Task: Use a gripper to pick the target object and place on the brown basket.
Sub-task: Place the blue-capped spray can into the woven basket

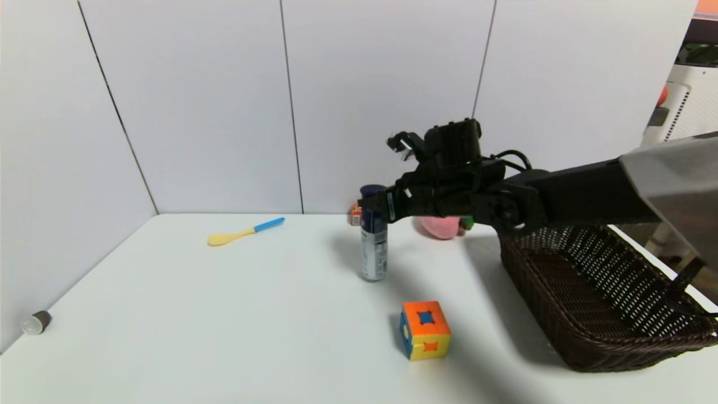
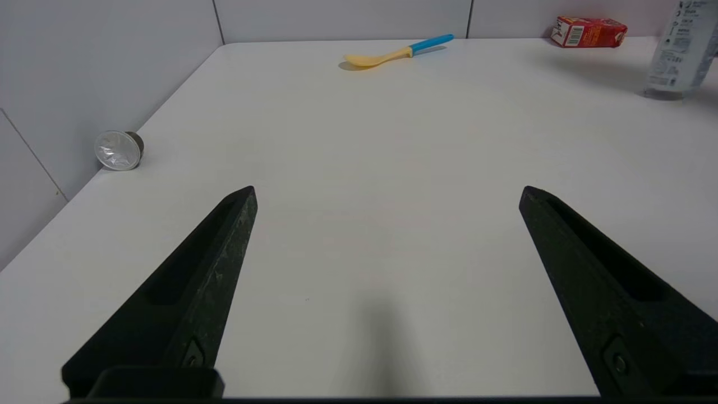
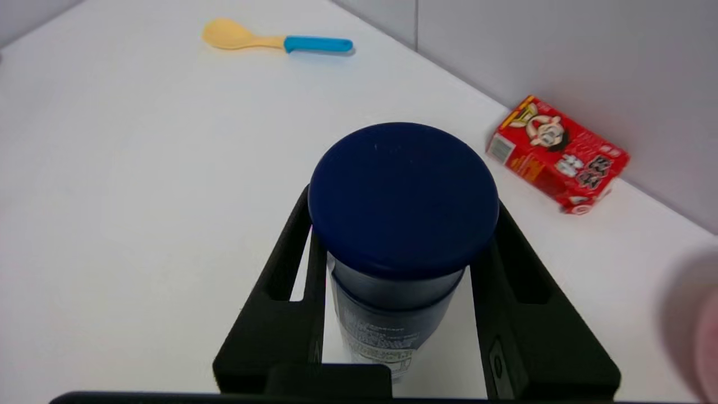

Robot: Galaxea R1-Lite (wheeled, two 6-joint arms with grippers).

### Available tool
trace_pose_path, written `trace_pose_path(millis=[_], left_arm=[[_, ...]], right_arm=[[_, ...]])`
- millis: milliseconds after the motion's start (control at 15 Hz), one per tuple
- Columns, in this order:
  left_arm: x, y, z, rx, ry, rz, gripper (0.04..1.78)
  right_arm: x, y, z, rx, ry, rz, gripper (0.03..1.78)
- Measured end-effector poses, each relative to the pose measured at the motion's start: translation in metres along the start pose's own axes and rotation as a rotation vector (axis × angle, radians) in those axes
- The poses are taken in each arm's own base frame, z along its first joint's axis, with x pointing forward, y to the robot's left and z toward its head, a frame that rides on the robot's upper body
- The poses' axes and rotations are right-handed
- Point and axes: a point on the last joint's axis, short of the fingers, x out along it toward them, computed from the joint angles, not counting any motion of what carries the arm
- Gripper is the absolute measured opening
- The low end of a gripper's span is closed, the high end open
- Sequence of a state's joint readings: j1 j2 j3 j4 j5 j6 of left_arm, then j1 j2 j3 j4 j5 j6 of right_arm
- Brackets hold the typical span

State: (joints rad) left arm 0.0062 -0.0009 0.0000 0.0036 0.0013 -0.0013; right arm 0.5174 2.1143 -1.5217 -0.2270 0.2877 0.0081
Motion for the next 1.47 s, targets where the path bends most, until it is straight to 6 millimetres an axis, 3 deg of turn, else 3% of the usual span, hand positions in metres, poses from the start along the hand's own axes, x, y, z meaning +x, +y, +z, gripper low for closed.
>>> trace_pose_path(millis=[200, 467, 800, 1067, 1467], left_arm=[[0.000, 0.000, 0.000, 0.000, -0.001, 0.000, 1.69], [0.000, 0.000, 0.000, 0.000, 0.000, 0.000, 1.69], [0.000, 0.000, 0.000, 0.000, 0.000, 0.000, 1.69], [0.000, 0.000, 0.000, 0.000, -0.001, 0.000, 1.69], [0.000, 0.000, 0.000, 0.000, 0.000, 0.000, 1.69]], right_arm=[[-0.030, -0.014, 0.024, -0.008, -0.072, -0.048, 0.72], [-0.089, -0.044, 0.059, -0.028, -0.196, -0.165, 0.72], [-0.166, -0.085, 0.078, -0.063, -0.288, -0.364, 0.72], [-0.205, -0.106, 0.058, -0.051, -0.246, -0.486, 0.72], [-0.217, -0.120, 0.002, 0.017, -0.083, -0.547, 0.72]])
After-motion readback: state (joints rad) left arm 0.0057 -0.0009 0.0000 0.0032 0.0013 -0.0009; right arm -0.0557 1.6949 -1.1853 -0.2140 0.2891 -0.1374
